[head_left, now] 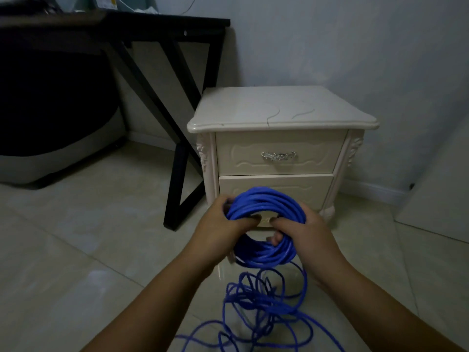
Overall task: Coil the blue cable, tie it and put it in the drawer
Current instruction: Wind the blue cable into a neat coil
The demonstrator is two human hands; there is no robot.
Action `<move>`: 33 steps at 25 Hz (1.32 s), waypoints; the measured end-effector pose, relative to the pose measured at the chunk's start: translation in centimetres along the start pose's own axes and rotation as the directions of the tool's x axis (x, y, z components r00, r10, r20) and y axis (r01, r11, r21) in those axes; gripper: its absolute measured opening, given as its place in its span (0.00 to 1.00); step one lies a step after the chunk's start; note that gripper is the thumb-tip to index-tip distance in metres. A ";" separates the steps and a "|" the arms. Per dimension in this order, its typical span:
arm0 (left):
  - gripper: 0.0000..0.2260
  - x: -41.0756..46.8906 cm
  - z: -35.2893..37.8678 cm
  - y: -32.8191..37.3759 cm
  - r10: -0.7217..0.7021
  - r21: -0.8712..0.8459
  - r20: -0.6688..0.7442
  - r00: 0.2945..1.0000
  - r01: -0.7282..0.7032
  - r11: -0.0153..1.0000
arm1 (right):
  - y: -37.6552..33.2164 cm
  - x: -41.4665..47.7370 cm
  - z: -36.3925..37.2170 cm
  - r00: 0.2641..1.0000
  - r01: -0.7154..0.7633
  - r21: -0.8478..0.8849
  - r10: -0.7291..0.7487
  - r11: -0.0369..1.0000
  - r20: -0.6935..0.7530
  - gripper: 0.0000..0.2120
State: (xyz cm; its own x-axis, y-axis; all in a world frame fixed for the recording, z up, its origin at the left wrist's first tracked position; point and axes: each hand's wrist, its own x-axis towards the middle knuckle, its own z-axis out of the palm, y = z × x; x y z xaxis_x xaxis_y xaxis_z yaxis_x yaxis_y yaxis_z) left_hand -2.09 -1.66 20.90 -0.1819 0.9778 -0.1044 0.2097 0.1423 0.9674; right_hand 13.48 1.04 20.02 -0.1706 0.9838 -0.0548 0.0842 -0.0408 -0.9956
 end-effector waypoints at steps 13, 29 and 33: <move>0.04 -0.3 -0.2 -0.2 0.274 0.202 -0.048 0.961 -0.259 0.944 | -1.6 -0.9 -0.1 0.989 0.116 -0.372 -0.071 0.921 0.132 0.14; 0.15 -0.3 -0.7 0.2 0.060 -0.082 0.048 0.997 -0.056 0.995 | -1.0 -0.6 -0.2 1.000 0.002 -0.057 -0.001 0.998 0.021 0.16; 0.17 -0.7 -0.8 -0.2 0.234 0.410 0.281 0.931 -0.336 0.848 | -1.1 -1.2 0.4 0.953 0.275 -0.544 -0.150 0.793 0.262 0.19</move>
State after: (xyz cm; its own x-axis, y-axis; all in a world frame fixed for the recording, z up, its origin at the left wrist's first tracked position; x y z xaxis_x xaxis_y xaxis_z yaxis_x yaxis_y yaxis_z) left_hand -2.80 -2.48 20.96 0.1494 0.9867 0.0639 0.6333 -0.1451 0.7602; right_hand 13.17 -0.20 21.19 -0.4328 0.8982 0.0772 0.5541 0.3327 -0.7631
